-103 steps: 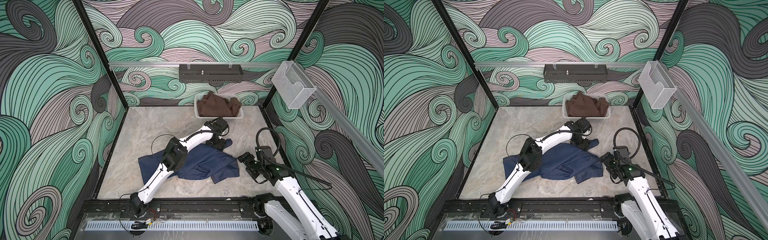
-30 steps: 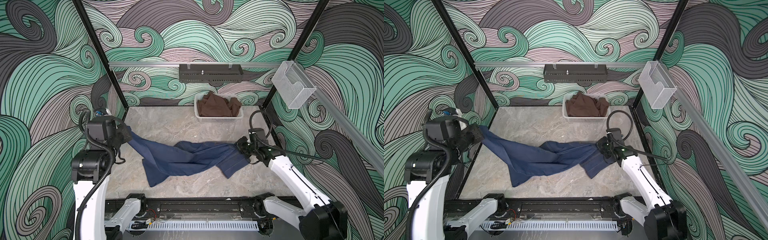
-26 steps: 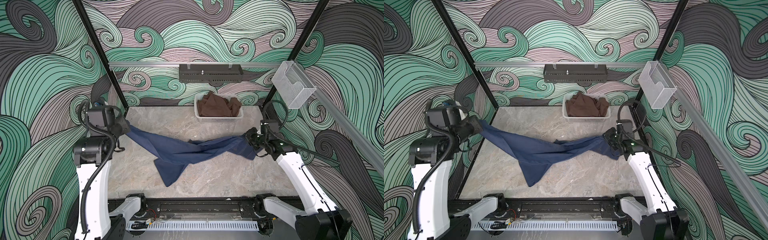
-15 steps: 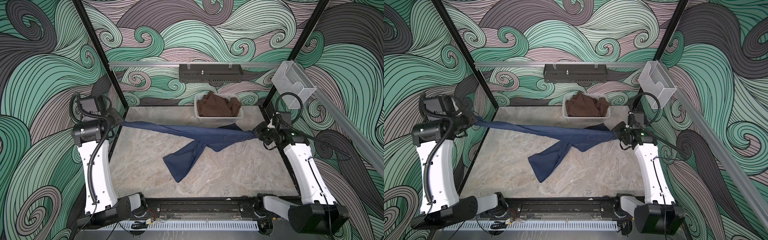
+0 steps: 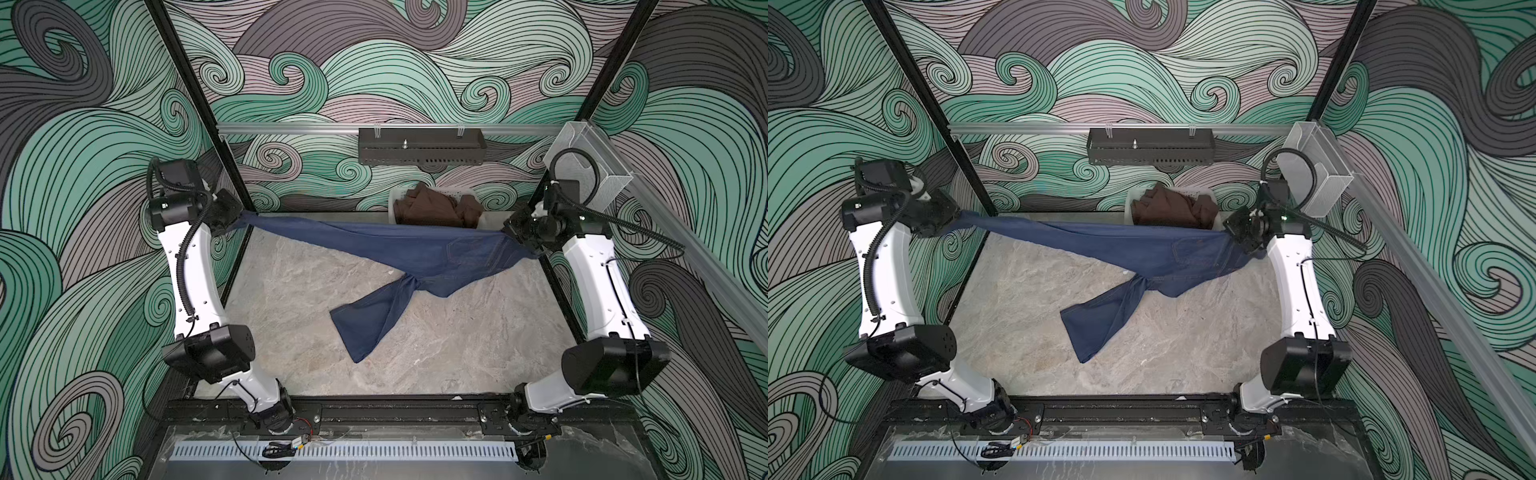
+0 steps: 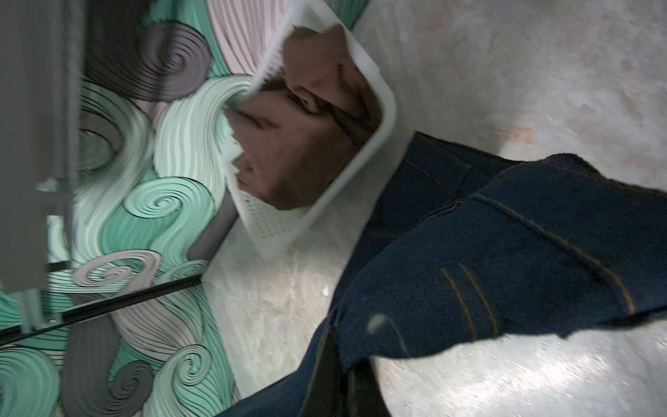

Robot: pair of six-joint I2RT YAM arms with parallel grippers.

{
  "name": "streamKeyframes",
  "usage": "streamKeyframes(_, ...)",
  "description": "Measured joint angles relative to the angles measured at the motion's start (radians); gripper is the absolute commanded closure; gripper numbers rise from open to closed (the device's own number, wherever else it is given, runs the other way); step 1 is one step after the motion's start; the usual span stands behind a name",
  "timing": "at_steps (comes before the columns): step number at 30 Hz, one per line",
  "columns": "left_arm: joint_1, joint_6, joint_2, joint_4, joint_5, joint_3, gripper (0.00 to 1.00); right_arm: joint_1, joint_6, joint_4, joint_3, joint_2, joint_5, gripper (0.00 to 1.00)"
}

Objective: Fold and stack the trousers
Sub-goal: Flatten out the trousers at the center of the table.

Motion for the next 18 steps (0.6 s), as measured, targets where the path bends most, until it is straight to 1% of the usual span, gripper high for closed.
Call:
streamKeyframes(1, 0.000, -0.010, 0.041, 0.006, 0.016, 0.082, 1.00, 0.000, 0.011, -0.009, 0.078, 0.032, -0.009, 1.00)
streamKeyframes(2, 0.001, -0.020, 0.056, 0.032, 0.028, 0.116, 1.00, 0.000, 0.020, -0.014, 0.147, 0.058, -0.016, 1.00)
streamKeyframes(5, 0.015, -0.056, 0.064, 0.050, 0.069, 0.158, 1.00, -0.001, 0.043, -0.030, 0.312, 0.098, -0.019, 1.00)
streamKeyframes(7, 0.027, -0.068, 0.061, 0.055, 0.099, 0.163, 1.00, -0.001, 0.045, -0.037, 0.359, 0.086, -0.015, 1.00)
streamKeyframes(9, 0.037, -0.069, 0.045, 0.063, 0.133, 0.123, 1.00, -0.003, 0.044, -0.038, 0.333, 0.039, -0.001, 1.00)
streamKeyframes(11, 0.052, -0.068, -0.006, 0.083, 0.165, -0.001, 1.00, -0.007, 0.042, -0.034, 0.236, -0.039, 0.012, 1.00)
streamKeyframes(14, 0.091, -0.077, -0.147, 0.143, 0.198, -0.317, 1.00, -0.013, 0.038, -0.015, 0.002, -0.180, 0.032, 1.00)
streamKeyframes(16, 0.131, -0.088, -0.266, 0.193, 0.211, -0.565, 1.00, -0.016, 0.034, -0.006, -0.158, -0.257, 0.041, 1.00)
streamKeyframes(18, 0.164, -0.092, -0.344, 0.206, 0.216, -0.718, 1.00, -0.019, 0.030, 0.011, -0.322, -0.321, 0.053, 1.00)
